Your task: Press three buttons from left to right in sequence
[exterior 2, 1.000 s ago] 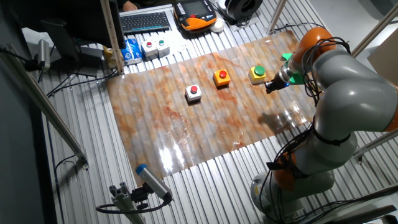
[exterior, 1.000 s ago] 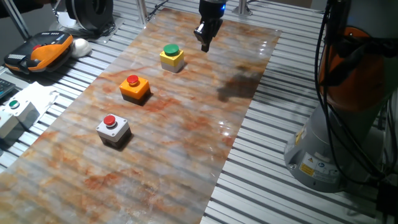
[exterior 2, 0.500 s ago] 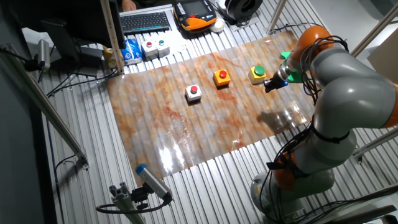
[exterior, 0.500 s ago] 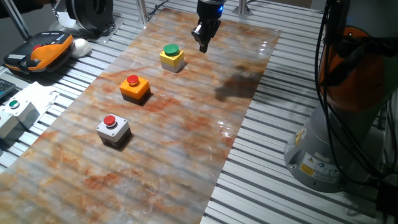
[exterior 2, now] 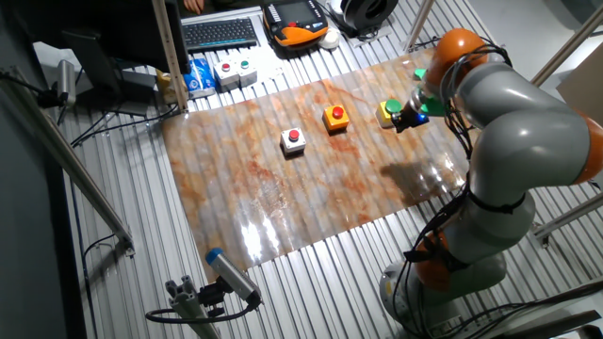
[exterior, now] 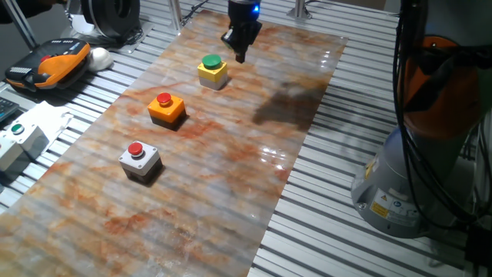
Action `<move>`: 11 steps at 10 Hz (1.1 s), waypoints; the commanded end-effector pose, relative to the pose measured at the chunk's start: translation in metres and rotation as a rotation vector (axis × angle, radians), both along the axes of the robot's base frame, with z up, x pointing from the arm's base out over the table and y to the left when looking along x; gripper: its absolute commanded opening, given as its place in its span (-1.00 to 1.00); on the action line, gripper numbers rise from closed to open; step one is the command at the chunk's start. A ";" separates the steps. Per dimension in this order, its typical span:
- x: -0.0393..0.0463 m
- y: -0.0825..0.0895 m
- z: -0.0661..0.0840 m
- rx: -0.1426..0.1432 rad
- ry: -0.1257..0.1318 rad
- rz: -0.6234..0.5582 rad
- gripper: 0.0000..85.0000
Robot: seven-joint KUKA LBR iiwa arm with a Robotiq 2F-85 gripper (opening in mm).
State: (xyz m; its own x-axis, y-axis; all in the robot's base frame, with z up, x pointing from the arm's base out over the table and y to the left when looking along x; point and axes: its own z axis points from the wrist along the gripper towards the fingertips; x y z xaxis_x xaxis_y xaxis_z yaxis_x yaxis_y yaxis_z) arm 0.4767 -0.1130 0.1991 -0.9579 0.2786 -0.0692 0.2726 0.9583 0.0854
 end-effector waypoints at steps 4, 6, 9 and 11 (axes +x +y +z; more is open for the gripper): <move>0.0168 0.010 0.008 -0.007 -0.018 0.023 -1.00; 0.0227 0.015 0.008 -0.005 -0.014 0.032 -1.00; 0.0237 0.015 0.010 0.013 -0.006 0.035 -1.00; 0.0288 0.019 0.013 -0.014 -0.014 0.017 -1.00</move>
State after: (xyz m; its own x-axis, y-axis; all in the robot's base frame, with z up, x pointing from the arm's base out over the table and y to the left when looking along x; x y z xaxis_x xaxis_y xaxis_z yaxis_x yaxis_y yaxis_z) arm 0.5052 -0.0942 0.2117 -0.9620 0.2587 -0.0868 0.2525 0.9646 0.0760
